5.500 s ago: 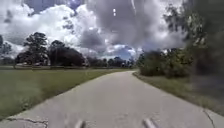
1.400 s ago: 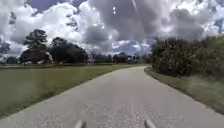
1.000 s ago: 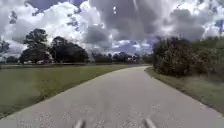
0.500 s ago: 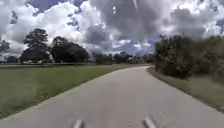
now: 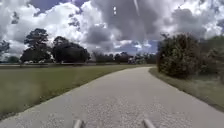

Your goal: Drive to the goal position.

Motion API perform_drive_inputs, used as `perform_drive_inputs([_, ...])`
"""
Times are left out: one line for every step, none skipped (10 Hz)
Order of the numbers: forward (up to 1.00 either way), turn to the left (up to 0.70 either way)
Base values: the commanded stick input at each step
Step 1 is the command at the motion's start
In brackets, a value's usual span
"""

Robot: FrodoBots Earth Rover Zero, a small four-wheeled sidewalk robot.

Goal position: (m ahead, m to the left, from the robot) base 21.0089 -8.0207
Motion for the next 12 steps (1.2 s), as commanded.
perform_drive_inputs([0.7,0.0])
perform_drive_inputs([0.7,0.0])
perform_drive_inputs([0.7,0.0])
perform_drive_inputs([0.7,0.0])
perform_drive_inputs([0.7,0.0])
perform_drive_inputs([0.7,0.0])
perform_drive_inputs([0.7,0.0])
perform_drive_inputs([0.7,0.0])
perform_drive_inputs([0.7,0.0])
perform_drive_inputs([0.7,0.0])
perform_drive_inputs([0.7,0.0])
perform_drive_inputs([0.7,0.0])
